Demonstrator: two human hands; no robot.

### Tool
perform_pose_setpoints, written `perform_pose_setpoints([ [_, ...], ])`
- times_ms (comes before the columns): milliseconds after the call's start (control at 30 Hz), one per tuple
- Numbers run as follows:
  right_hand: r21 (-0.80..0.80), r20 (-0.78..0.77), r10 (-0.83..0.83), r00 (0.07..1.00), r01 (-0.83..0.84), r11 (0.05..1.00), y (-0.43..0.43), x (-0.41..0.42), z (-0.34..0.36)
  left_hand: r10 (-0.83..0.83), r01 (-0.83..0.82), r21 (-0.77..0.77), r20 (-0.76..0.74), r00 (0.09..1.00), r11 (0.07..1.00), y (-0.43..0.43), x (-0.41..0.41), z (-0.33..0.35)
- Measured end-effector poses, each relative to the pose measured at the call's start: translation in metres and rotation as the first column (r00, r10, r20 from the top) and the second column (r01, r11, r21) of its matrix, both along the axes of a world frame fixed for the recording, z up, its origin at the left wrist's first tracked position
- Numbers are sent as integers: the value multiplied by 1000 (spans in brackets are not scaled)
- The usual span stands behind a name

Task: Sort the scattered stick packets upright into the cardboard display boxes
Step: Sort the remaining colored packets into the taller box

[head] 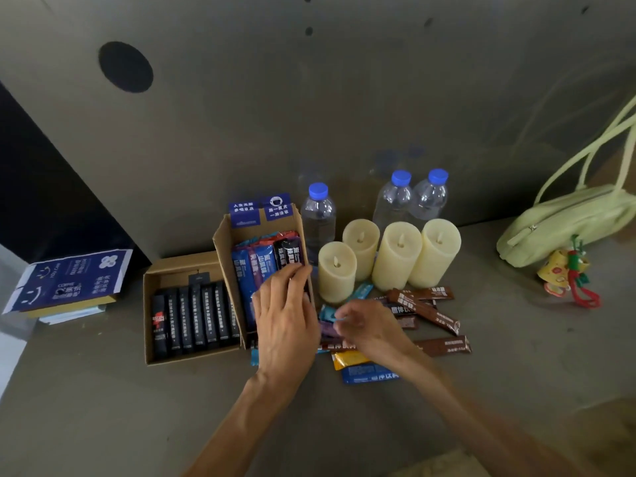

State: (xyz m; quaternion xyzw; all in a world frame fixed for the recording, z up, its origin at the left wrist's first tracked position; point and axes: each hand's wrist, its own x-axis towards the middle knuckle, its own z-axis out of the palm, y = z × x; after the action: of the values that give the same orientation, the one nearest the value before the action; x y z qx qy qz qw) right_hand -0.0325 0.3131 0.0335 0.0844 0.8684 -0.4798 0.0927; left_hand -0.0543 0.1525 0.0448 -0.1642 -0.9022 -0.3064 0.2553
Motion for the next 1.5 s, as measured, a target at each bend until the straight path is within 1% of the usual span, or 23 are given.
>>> perform_pose_setpoints([
  [100,68,-62,-125,990,129,989,27,17,-6,-143,144,52,-15,990,988,23,12,8],
  [200,226,-126,-251,960,274,935,65,30,-12,-289,284,63,76,954,957,48,17,0],
  [300,378,-156,-332,930,367,850,107,36,-30,-368,367,46,196,909,929,71,19,-15],
  [400,469,-117,-315,942,332,818,134,37,-43,-359,372,25,327,874,928,87,17,-27],
  [533,563,12,-243,970,194,803,148,37,-43,-333,359,24,435,837,933,100,14,-35],
  [600,596,25,-213,977,156,787,150,36,-39,-322,342,44,467,824,939,102,13,-36],
  [667,597,7,-205,979,161,786,151,36,-33,-312,312,87,502,807,946,104,12,-36],
  [733,533,-31,-213,977,197,823,151,36,-26,-294,246,161,548,783,956,104,10,-32],
  [800,404,-47,-216,975,216,889,147,37,-15,-308,167,278,606,734,946,101,8,-22],
  [867,291,-57,-173,983,182,939,136,37,-1,-364,126,387,639,678,914,97,7,-8],
  [933,212,-104,-104,989,124,969,120,38,9,-414,137,445,615,671,885,92,6,4],
  [1033,116,-157,-30,987,48,992,92,36,19,-420,130,473,581,697,871,74,5,19],
  [1167,-1,-132,44,990,-45,999,53,26,28,-349,64,453,581,736,889,36,1,28],
  [1267,-12,-126,83,989,-85,996,24,15,31,-284,17,424,576,767,906,6,-3,30],
  [1333,-40,-120,63,991,-68,997,3,9,31,-238,-36,432,563,792,901,-11,-1,32],
  [1433,-114,-103,28,994,-39,993,-33,4,31,-90,-152,439,484,871,885,-37,1,33],
  [1500,-162,-92,7,996,-22,986,-58,0,28,21,-235,434,444,896,870,-56,-1,32],
])
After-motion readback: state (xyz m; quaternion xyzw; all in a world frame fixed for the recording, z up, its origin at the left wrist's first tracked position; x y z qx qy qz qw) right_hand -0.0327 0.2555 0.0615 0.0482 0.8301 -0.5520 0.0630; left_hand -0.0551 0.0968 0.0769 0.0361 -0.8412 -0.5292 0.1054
